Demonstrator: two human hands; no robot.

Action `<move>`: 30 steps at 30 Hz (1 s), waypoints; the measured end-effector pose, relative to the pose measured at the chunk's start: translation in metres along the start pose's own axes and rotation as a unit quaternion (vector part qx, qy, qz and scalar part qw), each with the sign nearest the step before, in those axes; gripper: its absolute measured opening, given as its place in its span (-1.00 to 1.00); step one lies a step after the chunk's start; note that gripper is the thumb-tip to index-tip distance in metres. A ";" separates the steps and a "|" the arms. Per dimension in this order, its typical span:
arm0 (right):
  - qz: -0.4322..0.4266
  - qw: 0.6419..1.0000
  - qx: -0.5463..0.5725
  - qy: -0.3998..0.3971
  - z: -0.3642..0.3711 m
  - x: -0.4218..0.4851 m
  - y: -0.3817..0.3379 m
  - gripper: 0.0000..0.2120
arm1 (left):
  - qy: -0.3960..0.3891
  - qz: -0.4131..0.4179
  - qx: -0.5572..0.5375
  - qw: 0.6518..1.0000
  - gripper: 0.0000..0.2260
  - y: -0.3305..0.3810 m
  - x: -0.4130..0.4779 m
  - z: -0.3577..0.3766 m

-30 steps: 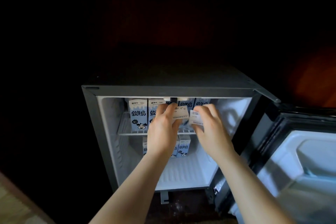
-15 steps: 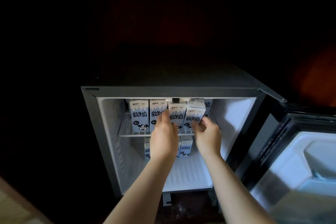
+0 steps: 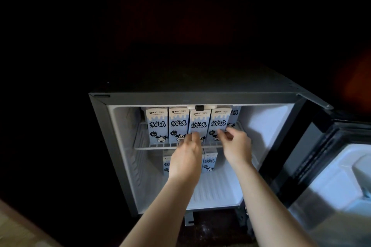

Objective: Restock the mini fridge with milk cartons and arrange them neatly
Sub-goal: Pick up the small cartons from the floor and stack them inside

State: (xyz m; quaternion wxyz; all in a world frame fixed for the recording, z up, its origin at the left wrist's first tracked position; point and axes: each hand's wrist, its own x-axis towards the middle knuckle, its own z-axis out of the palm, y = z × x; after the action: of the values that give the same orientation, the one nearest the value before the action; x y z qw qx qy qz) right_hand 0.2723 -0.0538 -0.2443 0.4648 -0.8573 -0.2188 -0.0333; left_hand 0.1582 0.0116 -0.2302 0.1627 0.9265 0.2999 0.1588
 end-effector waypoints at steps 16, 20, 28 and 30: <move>0.017 0.997 0.045 -0.060 -0.017 -0.005 0.001 -0.68 | 0.014 0.017 -0.023 0.999 -0.83 -0.013 0.009 0.009; -0.013 0.997 0.015 -0.069 -0.030 -0.017 0.001 -0.76 | -0.018 0.053 -0.001 0.998 -0.81 -0.028 -0.003 0.002; -0.123 0.945 -0.232 -0.194 -0.080 -0.054 -0.002 -0.79 | -0.153 0.068 0.015 0.986 -0.77 -0.023 -0.042 -0.022; -0.141 0.919 -0.287 -0.231 -0.095 -0.065 -0.003 -0.79 | -0.196 0.087 0.032 0.976 -0.75 -0.013 -0.057 -0.028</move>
State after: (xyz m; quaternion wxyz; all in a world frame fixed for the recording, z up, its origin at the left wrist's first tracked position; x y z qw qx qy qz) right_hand 0.2260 -0.1519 -0.2055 0.1262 -0.8981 -0.4195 0.0393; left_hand 0.0971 -0.0070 -0.2215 0.1738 0.9668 0.1859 -0.0221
